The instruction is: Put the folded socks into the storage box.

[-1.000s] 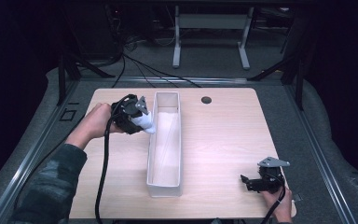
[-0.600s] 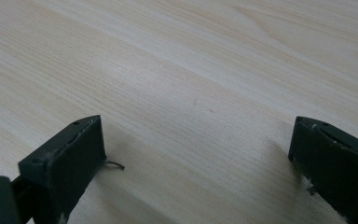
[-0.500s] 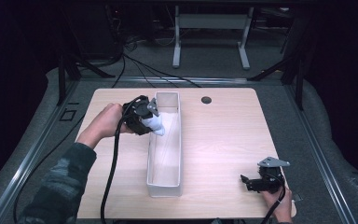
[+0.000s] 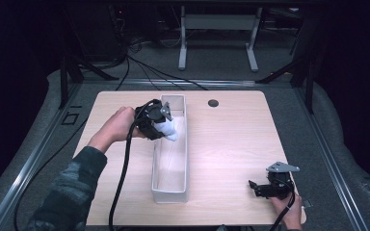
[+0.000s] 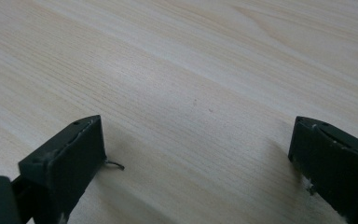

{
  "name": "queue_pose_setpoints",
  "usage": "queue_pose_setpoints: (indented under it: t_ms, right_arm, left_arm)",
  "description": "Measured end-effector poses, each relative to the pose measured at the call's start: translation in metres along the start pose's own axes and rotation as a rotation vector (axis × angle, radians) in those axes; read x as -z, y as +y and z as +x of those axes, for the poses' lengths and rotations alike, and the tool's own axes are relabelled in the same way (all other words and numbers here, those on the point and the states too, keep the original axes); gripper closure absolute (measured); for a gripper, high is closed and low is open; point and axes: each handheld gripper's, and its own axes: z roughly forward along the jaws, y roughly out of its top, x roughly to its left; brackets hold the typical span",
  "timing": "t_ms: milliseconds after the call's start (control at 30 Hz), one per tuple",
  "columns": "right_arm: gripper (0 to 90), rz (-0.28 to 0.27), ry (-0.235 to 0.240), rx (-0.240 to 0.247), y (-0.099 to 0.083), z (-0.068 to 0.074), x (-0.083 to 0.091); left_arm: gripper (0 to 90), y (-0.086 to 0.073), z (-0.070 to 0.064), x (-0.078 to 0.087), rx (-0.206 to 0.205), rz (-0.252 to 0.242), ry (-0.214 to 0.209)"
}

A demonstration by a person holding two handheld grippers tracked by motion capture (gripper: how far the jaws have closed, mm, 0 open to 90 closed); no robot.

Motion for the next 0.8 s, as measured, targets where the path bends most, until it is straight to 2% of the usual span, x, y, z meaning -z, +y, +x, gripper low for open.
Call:
queue_pose_setpoints:
  t_ms: [200, 300, 500, 800]
  right_arm:
    - [3.1, 0.0, 0.0, -0.002, 0.0, 0.0, 0.0]
    - [3.1, 0.0, 0.0, 0.0, 0.0, 0.0, 0.0]
    - [3.1, 0.0, 0.001, 0.001, 0.0, 0.0, 0.0]
    - [3.1, 0.001, 0.0, 0.001, 0.0, 0.0, 0.0]
  left_arm:
    - [56.3, 0.004, -0.001, -0.005, -0.01, -0.007, -0.01]
    - [56.1, 0.005, 0.0, -0.008, -0.009, -0.028, -0.032]
    - [56.1, 0.004, -0.002, -0.019, -0.025, -0.015, -0.048]
    - [56.2, 0.006, -0.005, -0.032, -0.034, -0.027, -0.073]
